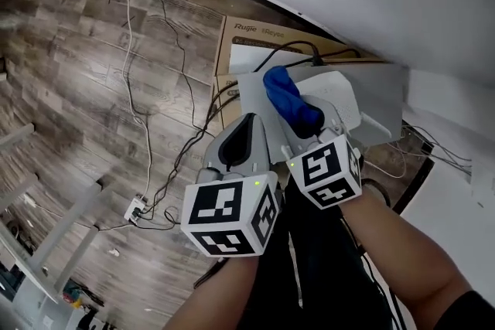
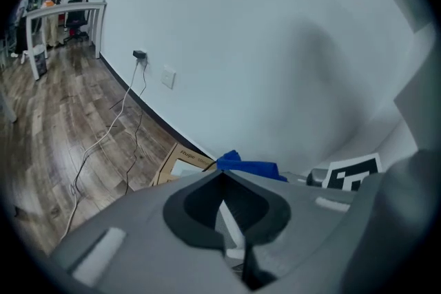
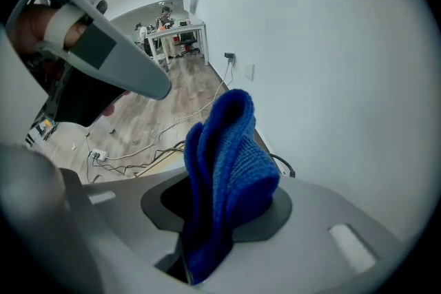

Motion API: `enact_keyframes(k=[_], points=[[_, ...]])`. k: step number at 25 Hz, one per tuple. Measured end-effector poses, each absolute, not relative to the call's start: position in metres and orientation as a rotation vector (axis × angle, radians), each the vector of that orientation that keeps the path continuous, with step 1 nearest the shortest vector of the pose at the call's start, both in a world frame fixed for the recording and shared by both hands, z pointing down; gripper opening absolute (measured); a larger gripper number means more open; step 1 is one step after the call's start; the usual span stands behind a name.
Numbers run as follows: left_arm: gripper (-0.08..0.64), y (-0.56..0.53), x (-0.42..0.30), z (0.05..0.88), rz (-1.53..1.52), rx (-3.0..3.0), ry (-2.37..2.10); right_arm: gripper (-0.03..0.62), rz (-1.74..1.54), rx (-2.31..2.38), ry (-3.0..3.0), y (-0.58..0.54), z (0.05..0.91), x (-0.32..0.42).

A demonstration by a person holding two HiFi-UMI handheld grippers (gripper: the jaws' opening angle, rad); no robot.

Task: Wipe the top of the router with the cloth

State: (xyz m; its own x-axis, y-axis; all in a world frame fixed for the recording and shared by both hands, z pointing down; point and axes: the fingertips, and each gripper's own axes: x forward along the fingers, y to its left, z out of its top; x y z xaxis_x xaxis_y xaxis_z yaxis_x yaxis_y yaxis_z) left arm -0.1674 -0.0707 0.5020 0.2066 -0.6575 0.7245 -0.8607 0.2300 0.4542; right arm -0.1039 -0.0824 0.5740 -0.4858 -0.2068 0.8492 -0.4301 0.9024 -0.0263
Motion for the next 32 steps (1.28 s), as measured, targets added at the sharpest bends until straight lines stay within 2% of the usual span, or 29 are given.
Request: enact_keyframes(k=[10, 22, 32], points=[[0.0, -0.08, -0.179, 0.516, 0.303, 1.507, -1.468, 0.146, 0.286, 0.433, -2.06, -0.1, 0.578, -0.115], [0.0, -0.13, -0.129, 0.499, 0.397, 1.646, -1.391, 0.144, 0.528, 0.821, -1.926, -0.149, 0.579, -0.02], [0.0, -0.137, -0.078, 0.493, 0.439, 1.719, -1.324, 0.144, 0.58, 0.871, -1.888, -0.095, 0.578, 0.027]])
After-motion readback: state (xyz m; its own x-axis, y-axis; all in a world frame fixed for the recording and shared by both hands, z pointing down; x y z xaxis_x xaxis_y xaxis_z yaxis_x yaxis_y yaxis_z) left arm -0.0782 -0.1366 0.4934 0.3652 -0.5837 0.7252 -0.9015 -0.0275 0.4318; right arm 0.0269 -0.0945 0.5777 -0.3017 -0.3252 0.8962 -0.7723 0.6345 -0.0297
